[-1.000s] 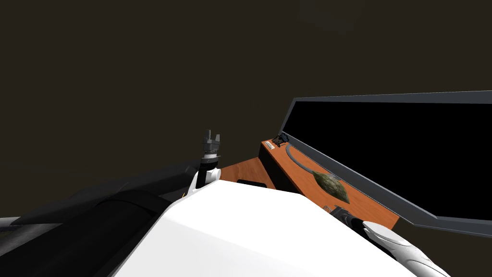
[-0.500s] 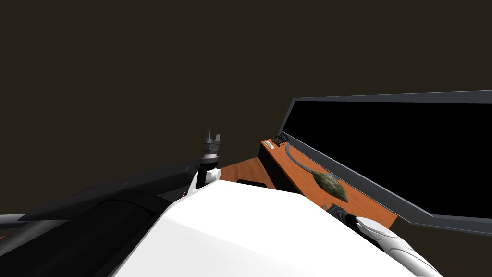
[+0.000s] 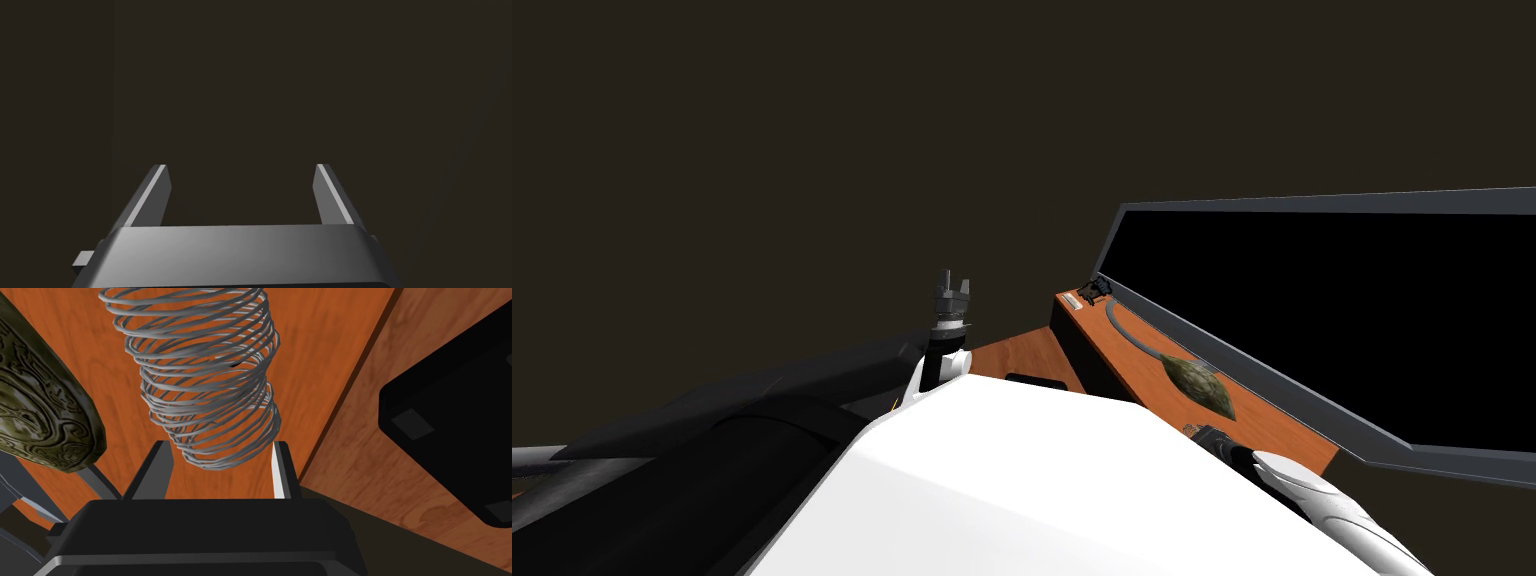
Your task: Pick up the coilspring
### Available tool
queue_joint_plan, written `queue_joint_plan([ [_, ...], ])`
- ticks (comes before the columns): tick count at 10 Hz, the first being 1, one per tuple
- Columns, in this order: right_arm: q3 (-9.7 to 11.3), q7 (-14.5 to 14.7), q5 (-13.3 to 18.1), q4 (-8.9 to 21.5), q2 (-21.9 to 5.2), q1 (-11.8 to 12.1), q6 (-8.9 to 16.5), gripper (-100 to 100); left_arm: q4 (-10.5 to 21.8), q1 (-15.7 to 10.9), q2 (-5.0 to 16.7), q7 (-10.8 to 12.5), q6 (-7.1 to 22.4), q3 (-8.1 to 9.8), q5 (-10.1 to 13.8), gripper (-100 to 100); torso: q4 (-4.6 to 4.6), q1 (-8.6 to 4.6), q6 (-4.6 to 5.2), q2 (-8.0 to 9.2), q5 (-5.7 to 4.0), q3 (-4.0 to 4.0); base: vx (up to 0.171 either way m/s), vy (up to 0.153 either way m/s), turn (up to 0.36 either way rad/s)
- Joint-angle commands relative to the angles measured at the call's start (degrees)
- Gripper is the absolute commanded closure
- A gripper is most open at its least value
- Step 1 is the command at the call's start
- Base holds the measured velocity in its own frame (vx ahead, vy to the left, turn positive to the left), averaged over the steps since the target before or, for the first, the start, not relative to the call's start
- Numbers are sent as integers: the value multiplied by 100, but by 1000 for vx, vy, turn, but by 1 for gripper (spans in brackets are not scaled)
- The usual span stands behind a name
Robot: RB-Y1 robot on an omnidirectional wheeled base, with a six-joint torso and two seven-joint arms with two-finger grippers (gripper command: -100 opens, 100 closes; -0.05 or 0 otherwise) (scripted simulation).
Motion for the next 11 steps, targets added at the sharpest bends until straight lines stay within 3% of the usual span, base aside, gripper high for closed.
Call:
queue_joint_plan([
  [1,0,0,0,0,0,0,0,0,0,0,0,0,0,0,0,0,0,0,0,0,0,0,0,0,0],
  [2,84,-87,-64,-202,-101,142,52,100,0,0,0,0,0,0,0,0,0,1,0,0,1,0,12,11,-8],
  [4,257,-288,-205,-606,-309,425,139,100,0,0,0,0,0,0,0,0,-1,7,0,-5,4,-3,26,25,-14],
  [9,544,-623,-440,-1279,-654,897,285,100,0,0,0,0,0,0,0,0,-1,15,-6,-7,10,-4,23,24,-10],
  [10,506,-572,-411,-1195,-611,840,263,100,0,0,0,0,0,0,0,0,-2,16,-7,-6,11,-4,8,7,-7],
  [11,514,-596,-416,-1214,-619,853,271,0,0,0,0,0,0,0,0,0,-1,13,-9,-4,11,-3,0,0,0],
])
